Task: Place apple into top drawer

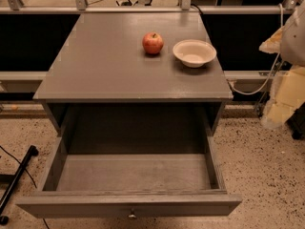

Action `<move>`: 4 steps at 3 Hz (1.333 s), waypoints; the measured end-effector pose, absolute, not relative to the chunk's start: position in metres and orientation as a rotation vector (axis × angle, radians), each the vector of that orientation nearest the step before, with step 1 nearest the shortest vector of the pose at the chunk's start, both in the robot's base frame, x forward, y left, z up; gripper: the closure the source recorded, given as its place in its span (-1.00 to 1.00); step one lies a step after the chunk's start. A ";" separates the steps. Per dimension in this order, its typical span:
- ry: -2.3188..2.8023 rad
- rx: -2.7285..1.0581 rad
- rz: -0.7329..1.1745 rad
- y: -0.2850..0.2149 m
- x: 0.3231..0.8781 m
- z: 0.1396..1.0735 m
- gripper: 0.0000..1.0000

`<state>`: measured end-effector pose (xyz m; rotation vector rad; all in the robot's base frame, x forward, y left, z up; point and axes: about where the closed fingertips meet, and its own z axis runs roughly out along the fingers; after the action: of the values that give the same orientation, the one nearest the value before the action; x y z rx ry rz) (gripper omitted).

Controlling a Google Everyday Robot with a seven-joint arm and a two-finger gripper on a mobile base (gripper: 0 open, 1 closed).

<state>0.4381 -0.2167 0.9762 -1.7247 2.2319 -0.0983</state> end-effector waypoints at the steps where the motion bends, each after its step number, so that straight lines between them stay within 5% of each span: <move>1: 2.222 -1.727 -0.102 -0.214 0.440 0.978 -1.00; 4: 1.888 -1.678 -0.066 -0.088 0.611 1.006 -1.00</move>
Offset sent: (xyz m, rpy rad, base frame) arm 0.1148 0.0957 0.0278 0.0875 -0.1686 0.1986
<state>0.6112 -0.0877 1.0064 -1.6777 1.8879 -0.0664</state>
